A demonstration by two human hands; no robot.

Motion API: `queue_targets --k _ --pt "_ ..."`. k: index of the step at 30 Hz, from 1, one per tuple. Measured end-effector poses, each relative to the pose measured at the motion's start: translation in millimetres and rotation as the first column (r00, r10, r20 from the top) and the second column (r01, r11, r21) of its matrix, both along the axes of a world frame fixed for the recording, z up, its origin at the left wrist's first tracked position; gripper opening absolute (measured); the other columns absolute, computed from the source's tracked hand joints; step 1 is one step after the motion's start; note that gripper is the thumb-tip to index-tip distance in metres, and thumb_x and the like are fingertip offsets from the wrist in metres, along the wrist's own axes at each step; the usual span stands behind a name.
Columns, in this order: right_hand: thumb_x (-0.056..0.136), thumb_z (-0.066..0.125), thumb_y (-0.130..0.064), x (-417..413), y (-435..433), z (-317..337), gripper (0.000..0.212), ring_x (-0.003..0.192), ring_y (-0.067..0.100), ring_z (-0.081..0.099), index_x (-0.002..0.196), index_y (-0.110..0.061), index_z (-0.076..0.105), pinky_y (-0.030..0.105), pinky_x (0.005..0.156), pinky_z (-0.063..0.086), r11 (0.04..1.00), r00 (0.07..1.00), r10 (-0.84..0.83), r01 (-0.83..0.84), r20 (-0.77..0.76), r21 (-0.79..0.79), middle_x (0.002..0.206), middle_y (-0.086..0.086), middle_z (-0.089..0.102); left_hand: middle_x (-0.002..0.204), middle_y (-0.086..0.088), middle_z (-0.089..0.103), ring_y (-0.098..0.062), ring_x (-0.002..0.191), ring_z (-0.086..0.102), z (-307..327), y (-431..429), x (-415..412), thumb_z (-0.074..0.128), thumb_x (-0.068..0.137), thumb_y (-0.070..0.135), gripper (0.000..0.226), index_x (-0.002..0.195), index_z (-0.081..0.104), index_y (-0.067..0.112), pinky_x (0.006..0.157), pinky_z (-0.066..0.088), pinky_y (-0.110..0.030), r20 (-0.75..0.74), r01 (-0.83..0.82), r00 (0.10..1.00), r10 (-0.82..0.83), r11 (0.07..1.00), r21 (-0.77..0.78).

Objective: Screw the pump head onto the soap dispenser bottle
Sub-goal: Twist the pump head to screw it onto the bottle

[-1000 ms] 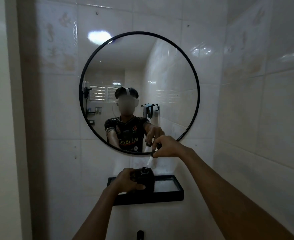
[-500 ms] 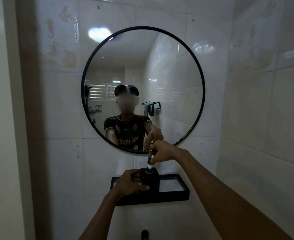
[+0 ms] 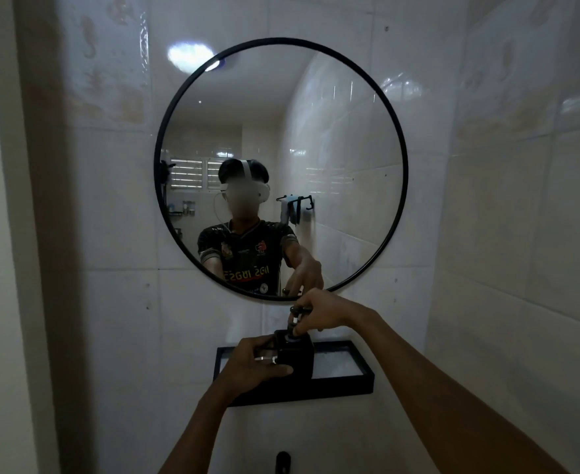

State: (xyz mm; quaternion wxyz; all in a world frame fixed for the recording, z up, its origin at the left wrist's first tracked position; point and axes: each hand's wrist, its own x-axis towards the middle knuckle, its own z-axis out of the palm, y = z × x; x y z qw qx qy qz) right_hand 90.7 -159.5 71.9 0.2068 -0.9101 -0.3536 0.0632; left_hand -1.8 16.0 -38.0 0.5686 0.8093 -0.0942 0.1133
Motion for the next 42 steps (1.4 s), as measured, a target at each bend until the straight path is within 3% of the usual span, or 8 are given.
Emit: queue_targets --k 9,15,21,26,32,36,39,42 --pt "0.075 0.085 -0.035 -4.0 -8.7 -20.2 0.043 0.064 0.010 0.054 0.104 -0.006 0.070 0.025 0.054 0.046 0.978 0.996 -0.058 0.070 -0.063 0.198 0.076 0.000 0.060 0.096 0.020 0.077 -0.002 0.091 0.073 -4.4 2.6 3.1 0.095 0.059 0.021 0.047 0.088 0.072 0.049 0.068 0.057 -0.011 -0.060 -0.033 0.998 0.031 0.999 -0.040" --pt "0.082 0.077 -0.006 -7.6 -15.9 -30.9 0.045 0.082 0.009 0.064 0.125 -0.012 0.066 0.023 0.069 0.051 0.941 0.986 0.038 0.019 -0.163 0.337 0.095 0.000 0.071 0.090 0.028 0.075 0.008 0.087 0.070 -6.2 5.1 3.2 0.096 0.057 0.021 0.049 0.080 0.072 0.056 0.063 0.052 -0.004 -0.081 -0.044 0.996 0.039 0.997 -0.058" --pt "0.078 0.080 -0.001 -2.2 -20.7 -47.6 0.035 0.085 0.014 0.069 0.112 0.000 0.073 0.026 0.080 0.056 0.896 0.985 -0.001 0.078 -0.174 0.437 0.102 0.020 0.075 0.105 0.010 0.075 -0.003 0.098 0.070 -13.1 12.0 9.1 0.097 0.055 0.022 0.059 0.101 0.067 0.043 0.070 0.058 -0.013 -0.081 -0.049 0.996 0.043 0.997 -0.067" --pt "0.072 0.088 -0.008 0.8 -16.5 -48.3 0.026 0.073 0.005 0.067 0.092 -0.018 0.073 0.018 0.073 0.055 0.882 0.983 0.033 0.056 -0.179 0.468 0.083 0.002 0.072 0.104 0.009 0.075 -0.006 0.096 0.072 -11.7 12.9 10.0 0.097 0.054 0.020 0.058 0.097 0.067 0.044 0.072 0.060 -0.017 -0.071 -0.051 0.996 0.046 0.996 -0.071" --pt "0.073 0.086 -0.010 -2.6 -12.0 -51.2 0.036 0.075 -0.003 0.071 0.104 -0.021 0.075 0.007 0.067 0.050 0.862 0.977 0.049 0.064 -0.207 0.503 0.084 -0.012 0.077 0.098 0.020 0.076 -0.004 0.096 0.072 -13.2 14.7 9.1 0.097 0.054 0.021 0.057 0.096 0.067 0.045 0.072 0.060 -0.017 -0.065 -0.039 0.997 0.035 0.997 -0.072" --pt "0.072 0.087 -0.017 -6.9 -7.9 -51.3 0.024 0.064 -0.011 0.065 0.088 -0.031 0.077 0.003 0.059 0.045 0.865 0.987 0.019 0.065 -0.161 0.498 0.073 -0.021 0.075 0.102 0.014 0.077 -0.007 0.096 0.073 -14.5 17.3 8.2 0.096 0.056 0.020 0.058 0.101 0.068 0.042 0.074 0.061 -0.022 -0.070 -0.034 0.997 0.030 0.997 -0.070" --pt "0.068 0.091 -0.019 -5.2 -7.2 -54.8 0.025 0.054 -0.010 0.059 0.085 -0.026 0.074 0.004 0.055 0.043 0.860 0.990 0.003 0.068 -0.139 0.505 0.070 -0.013 0.071 0.104 0.010 0.077 -0.006 0.097 0.072 -13.9 17.1 6.7 0.096 0.055 0.023 0.059 0.103 0.068 0.042 0.076 0.060 -0.021 -0.053 -0.045 0.998 0.042 0.997 -0.061" --pt "0.067 0.090 -0.020 -3.3 -12.9 -57.7 0.025 0.068 0.001 0.065 0.086 -0.024 0.075 0.015 0.069 0.050 0.840 0.983 -0.008 0.105 -0.182 0.532 0.080 0.000 0.071 0.103 0.011 0.077 -0.004 0.097 0.071 -16.1 14.2 7.0 0.096 0.055 0.023 0.061 0.105 0.067 0.041 0.076 0.059 -0.017 -0.049 -0.048 0.998 0.046 0.998 -0.038"
